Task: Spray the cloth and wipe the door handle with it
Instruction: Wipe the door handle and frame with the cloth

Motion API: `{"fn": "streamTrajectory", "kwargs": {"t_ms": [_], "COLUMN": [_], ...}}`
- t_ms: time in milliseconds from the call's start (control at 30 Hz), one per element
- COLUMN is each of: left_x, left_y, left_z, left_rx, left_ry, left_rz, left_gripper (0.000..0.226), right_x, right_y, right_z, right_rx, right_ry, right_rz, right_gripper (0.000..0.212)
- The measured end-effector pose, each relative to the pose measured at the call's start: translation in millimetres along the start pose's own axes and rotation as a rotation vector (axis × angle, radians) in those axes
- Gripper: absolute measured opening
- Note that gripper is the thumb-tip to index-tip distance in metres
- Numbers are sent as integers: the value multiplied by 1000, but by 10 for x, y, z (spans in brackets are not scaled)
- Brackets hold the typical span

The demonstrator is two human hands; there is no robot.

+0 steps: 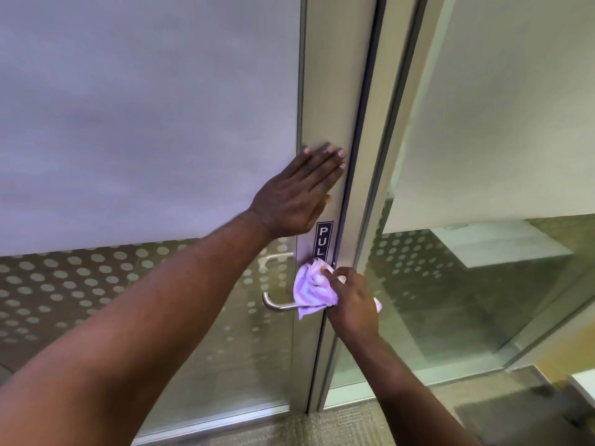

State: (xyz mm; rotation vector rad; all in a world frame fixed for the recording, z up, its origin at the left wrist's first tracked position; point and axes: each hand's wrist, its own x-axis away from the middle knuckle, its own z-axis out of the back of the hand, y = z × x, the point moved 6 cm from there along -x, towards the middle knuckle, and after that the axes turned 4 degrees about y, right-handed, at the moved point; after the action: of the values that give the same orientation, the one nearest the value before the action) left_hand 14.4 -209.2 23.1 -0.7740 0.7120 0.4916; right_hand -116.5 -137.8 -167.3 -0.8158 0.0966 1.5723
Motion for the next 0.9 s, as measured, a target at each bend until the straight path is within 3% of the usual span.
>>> {"fn": "streamTrajectory", "kwargs": {"t_ms": [167, 400, 700, 900], "left_x": [-5, -12, -4, -9], "left_y": [-7, -15, -22, -21], "left_z": [-17, -1, -28, -30], "left_rx": [-49, -48, -56, -67], "left_ry": [12, -12, -40, -51], "left_rz": [-1, 2, 3, -2], "left_gripper": [55, 55, 56, 56], "right_x": [-65, -546, -311, -455], "right_y": [-109, -461, -336, -279], "right_z": [-206, 62, -302, -104], "right_rx": [-82, -133, -37, -96], "right_ry": [-16, 348, 63, 181], "right_rz": [-18, 164, 208, 162], "right_gripper": [69, 33, 33, 27]}}
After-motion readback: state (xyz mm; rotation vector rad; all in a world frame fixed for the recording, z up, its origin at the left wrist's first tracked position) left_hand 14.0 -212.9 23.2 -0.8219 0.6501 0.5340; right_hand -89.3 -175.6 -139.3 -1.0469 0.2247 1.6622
